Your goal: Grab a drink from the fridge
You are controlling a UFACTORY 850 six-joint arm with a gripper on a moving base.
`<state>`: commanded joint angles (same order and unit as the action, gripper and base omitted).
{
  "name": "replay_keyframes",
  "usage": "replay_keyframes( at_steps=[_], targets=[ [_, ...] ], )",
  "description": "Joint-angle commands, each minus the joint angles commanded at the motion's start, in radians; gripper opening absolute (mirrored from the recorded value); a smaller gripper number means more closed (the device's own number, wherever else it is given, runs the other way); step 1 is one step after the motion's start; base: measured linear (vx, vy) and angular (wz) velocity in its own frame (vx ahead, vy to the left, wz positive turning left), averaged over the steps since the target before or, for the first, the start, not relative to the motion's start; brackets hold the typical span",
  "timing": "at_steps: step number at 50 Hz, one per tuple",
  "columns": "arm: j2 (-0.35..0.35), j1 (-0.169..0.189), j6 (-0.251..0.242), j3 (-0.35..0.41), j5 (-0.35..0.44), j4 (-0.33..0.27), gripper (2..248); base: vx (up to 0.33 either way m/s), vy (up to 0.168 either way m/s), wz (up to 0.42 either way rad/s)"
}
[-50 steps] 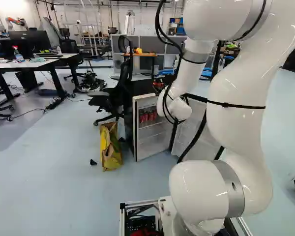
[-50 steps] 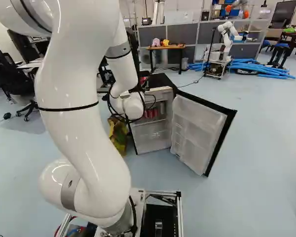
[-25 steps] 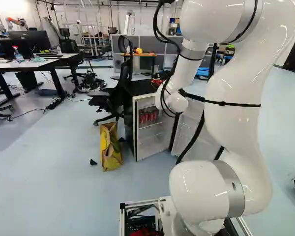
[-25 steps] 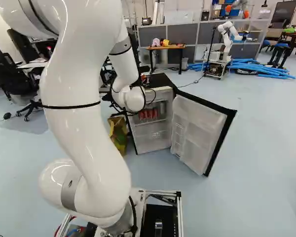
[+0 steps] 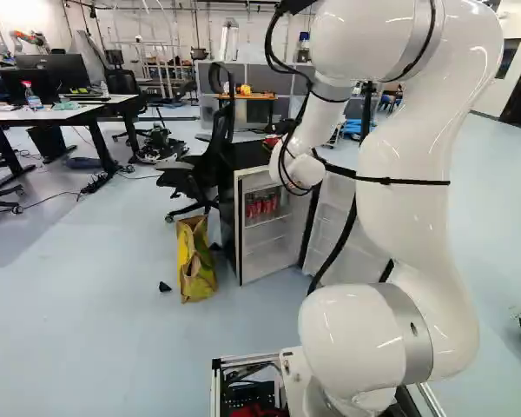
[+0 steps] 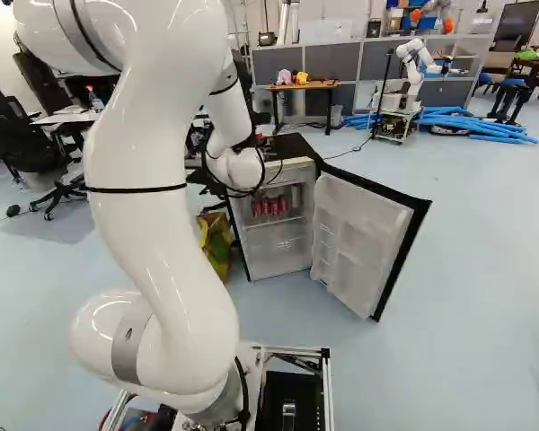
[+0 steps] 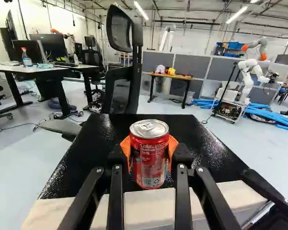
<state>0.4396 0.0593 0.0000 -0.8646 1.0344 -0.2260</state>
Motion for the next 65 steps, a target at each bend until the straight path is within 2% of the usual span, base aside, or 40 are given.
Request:
replay_keyframes(
  at_steps=[18,45,65],
  targets=[
    [0.070,-0.021,0.000,-0.095,-0.072,0.000,96,0.000,0.000,0.000],
    [0.185,-0.051,0.000,-0.248,-0.072,0.000,96,0.000,0.000,0.000],
    [0.220,-0.069,0.000,-0.296,-0.072,0.000,96,0.000,0.000,0.000]
  ],
)
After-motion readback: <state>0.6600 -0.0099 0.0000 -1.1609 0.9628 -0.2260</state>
